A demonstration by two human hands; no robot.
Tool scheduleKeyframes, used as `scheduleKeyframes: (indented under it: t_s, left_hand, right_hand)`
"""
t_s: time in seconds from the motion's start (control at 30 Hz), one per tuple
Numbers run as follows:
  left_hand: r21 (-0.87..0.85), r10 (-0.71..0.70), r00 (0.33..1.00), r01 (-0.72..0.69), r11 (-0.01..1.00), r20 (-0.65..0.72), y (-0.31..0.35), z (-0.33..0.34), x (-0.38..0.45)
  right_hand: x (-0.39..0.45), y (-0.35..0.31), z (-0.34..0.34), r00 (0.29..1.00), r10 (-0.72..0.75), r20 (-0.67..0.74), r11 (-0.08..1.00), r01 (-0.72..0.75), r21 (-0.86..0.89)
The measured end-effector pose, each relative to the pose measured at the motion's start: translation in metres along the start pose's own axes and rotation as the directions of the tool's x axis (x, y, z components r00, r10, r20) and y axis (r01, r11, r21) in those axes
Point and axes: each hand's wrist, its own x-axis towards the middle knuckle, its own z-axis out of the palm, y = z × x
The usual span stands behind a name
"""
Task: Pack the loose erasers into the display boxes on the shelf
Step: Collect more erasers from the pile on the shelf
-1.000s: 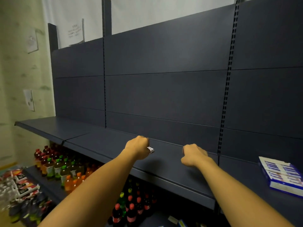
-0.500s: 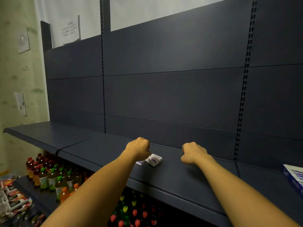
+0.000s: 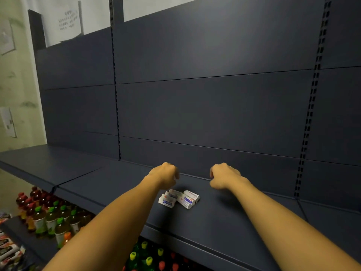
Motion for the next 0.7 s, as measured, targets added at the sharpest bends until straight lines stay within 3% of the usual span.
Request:
scheduleKeyframes:
  t_s: [0.33, 0.7]
  left_hand:
    - [-0.094, 0.151, 0.966, -0.134, 0.986, 0.208, -0.024, 0.024, 0.026]
    - [-0.152, 0.328, 0.909, -0.297, 0.942, 0.255, -0.043, 0.03, 0.047]
  right_hand:
    - [0.005, -0.012, 0.011, 0.999, 0.016, 0.03, 1.0, -0.017, 0.027]
    - [0.005, -0.028, 0.031, 0.998, 0.042, 0.055, 0.978, -0.053, 0.2]
